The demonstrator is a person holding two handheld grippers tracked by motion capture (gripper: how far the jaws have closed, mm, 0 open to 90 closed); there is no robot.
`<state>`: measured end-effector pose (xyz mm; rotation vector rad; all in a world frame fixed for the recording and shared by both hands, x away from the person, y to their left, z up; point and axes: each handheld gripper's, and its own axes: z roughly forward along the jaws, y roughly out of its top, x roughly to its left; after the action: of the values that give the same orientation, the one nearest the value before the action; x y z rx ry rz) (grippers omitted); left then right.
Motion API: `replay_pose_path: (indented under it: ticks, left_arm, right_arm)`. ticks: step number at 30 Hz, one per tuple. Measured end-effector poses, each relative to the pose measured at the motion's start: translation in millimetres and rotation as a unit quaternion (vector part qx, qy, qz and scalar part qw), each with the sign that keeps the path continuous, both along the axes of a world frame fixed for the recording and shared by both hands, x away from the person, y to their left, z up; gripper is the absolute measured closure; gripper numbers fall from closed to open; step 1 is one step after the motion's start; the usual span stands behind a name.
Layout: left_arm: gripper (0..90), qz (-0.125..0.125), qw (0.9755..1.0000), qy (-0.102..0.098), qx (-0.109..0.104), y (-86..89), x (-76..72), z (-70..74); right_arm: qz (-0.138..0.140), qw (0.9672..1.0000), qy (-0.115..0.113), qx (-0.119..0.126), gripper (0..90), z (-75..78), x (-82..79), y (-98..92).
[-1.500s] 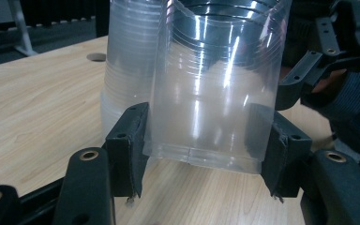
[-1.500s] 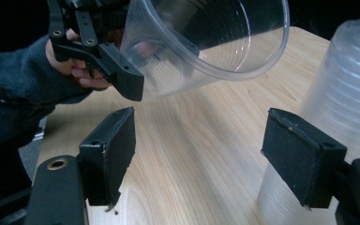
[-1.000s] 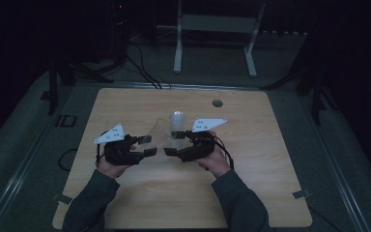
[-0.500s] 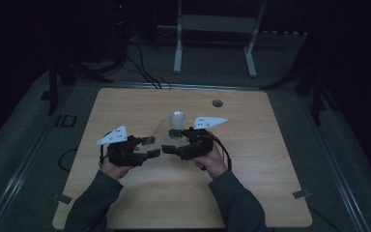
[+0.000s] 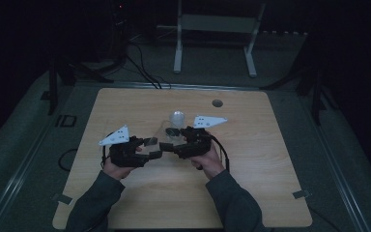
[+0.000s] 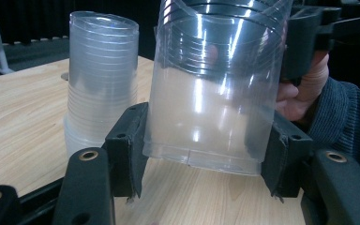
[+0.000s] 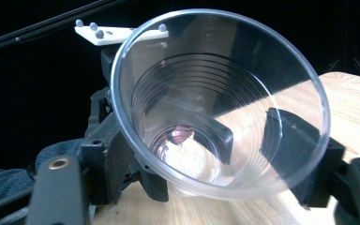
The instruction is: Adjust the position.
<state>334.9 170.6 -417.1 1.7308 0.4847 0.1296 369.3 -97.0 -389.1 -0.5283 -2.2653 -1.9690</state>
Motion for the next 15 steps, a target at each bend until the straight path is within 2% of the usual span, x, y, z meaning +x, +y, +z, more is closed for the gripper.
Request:
replay_pose_path:
  ticks: [9, 15]
  left_arm:
    - [38.5, -0.004, 1.0, 0.001, 0.005, -1.2, -0.2, 0.4]
    - [32.3, 0.001, 0.9994, -0.003, 0.034, -5.5, -1.9, 2.2]
  right_arm:
    - [-0.001, 1.0, -0.003, -0.001, 31.4, 0.2, -0.6, -0.5]
    - [-0.003, 1.0, -0.006, -0.005, 31.5, 0.7, -0.8, -1.0]
